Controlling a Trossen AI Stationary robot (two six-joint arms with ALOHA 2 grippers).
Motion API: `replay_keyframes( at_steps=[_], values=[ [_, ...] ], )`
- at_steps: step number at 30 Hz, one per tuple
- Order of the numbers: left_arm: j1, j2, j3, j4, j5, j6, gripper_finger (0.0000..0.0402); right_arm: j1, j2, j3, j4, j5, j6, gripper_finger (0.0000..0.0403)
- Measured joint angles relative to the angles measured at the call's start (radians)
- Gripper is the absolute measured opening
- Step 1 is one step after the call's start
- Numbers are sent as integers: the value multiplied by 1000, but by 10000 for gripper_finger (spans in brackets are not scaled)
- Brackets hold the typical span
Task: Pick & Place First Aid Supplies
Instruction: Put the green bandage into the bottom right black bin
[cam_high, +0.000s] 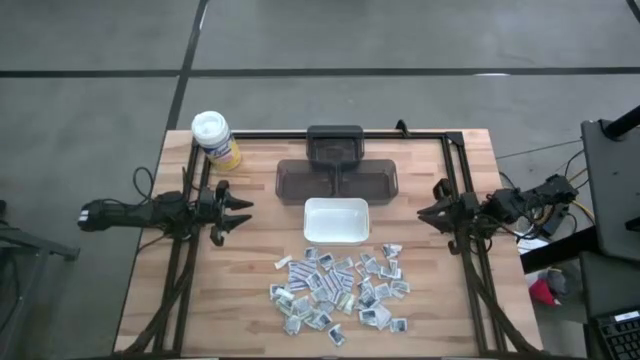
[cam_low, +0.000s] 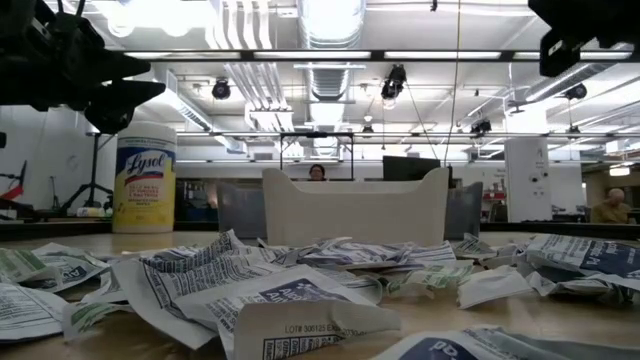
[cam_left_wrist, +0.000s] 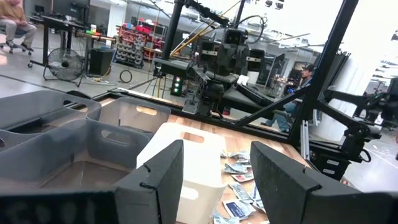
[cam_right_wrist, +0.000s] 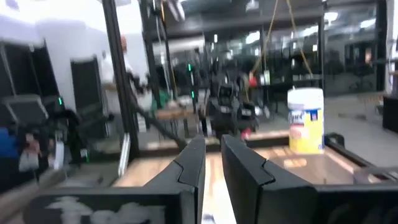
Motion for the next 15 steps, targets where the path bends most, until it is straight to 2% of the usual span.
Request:
replay_keyframes(
  at_steps=[9,15],
  values=[
    [0,0,0,0,0,1,183,0,235,302,-415,-8,84,52],
    [0,0,0,-1,0,1,183,0,404,463,-635,-106,164,52]
  ],
)
